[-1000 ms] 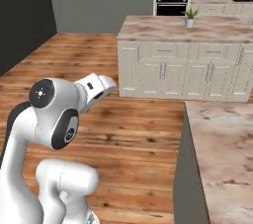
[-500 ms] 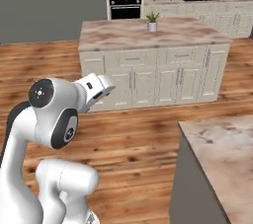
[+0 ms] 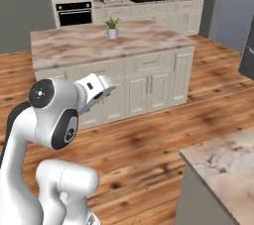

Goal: Retrieve the tupperware and aluminum foil from the cabinet and place them on the dining counter near the plate with cucumber and kebab skewer to prepare for storing leftovers.

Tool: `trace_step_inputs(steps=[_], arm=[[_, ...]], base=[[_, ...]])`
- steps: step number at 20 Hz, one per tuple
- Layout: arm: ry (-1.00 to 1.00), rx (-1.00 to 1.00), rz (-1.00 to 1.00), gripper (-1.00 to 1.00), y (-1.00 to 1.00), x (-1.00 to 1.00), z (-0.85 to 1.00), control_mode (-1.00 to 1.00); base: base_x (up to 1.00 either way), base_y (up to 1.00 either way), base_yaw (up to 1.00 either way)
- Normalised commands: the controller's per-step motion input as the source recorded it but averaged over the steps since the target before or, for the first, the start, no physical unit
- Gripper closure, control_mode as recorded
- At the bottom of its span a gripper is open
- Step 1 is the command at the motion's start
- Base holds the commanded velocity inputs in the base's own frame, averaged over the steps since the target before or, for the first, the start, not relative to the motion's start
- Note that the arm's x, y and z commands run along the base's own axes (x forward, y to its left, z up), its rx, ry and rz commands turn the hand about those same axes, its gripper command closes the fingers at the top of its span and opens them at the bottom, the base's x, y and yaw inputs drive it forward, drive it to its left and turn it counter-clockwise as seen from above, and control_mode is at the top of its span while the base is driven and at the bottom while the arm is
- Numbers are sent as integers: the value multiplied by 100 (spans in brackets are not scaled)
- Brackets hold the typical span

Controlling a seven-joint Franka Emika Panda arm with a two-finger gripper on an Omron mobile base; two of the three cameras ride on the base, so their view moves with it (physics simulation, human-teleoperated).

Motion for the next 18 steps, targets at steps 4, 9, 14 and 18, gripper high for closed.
trace_step_inputs(steps=[4,9,14,18], arm=[[0,0,0,-100,0,0,0,100],[0,0,0,-100,0,0,0,100],[0,0,0,-100,0,0,0,100],[0,0,0,-100,0,0,0,100]], base=[[100,57,-45],[100,54,-47],[100,43,-47],[100,31,-48]])
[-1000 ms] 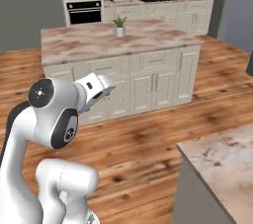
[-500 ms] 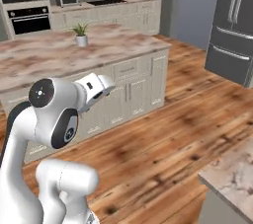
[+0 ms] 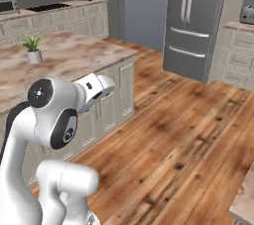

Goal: Retrieve the tupperware and aluminum foil from the cabinet and place them on the dining counter near the plate with cucumber and kebab skewer to prepare for storing leftovers.

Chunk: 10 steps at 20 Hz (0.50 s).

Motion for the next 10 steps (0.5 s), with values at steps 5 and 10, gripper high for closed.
trace_step_inputs(steps=[5,10], arm=[[0,0,0,-100,0,0,0,100],[0,0,0,-100,0,0,0,100]], base=[[100,15,-47],[100,3,-42]])
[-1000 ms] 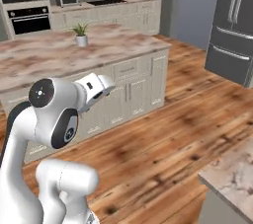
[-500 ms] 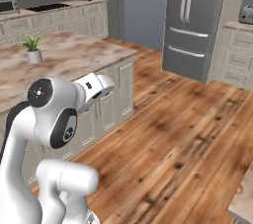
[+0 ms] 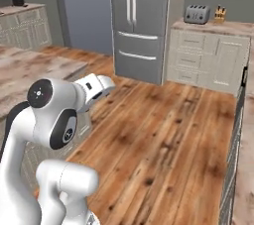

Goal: Retrieve the tupperware and aluminum foil from the cabinet and place them on the dining counter near the plate with cucumber and kebab skewer to prepare for storing leftovers.

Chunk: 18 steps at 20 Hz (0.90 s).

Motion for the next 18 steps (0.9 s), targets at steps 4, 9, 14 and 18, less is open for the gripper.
trace_step_inputs(steps=[4,9,14,18], arm=[[0,0,0,-100,0,0,0,100],[0,0,0,-100,0,0,0,100],[0,0,0,-100,0,0,0,100],[0,0,0,-100,0,0,0,100]], base=[[100,0,-36],[100,-2,-30],[100,0,-24],[100,0,-20]])
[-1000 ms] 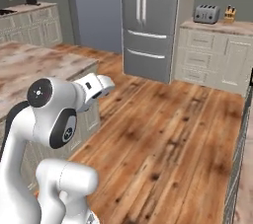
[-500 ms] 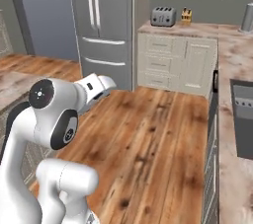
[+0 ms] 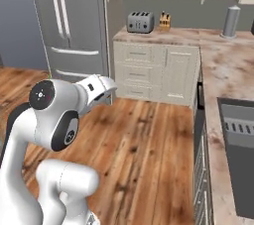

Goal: Retrieve the tupperware and aluminum foil from the cabinet and place them on the dining counter near the plate with cucumber and kebab skewer to prepare for storing leftovers.

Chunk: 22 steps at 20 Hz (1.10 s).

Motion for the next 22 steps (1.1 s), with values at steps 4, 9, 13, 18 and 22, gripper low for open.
trace_step_inputs(steps=[4,9,13,18,22], arm=[[0,0,0,-100,0,0,0,100],[0,0,0,-100,0,0,0,100],[0,0,0,-100,0,0,0,100],[0,0,0,-100,0,0,0,100],[0,0,0,-100,0,0,0,100]], base=[[100,0,-20],[100,0,-16],[100,0,-12],[100,0,-11],[100,0,-9]])
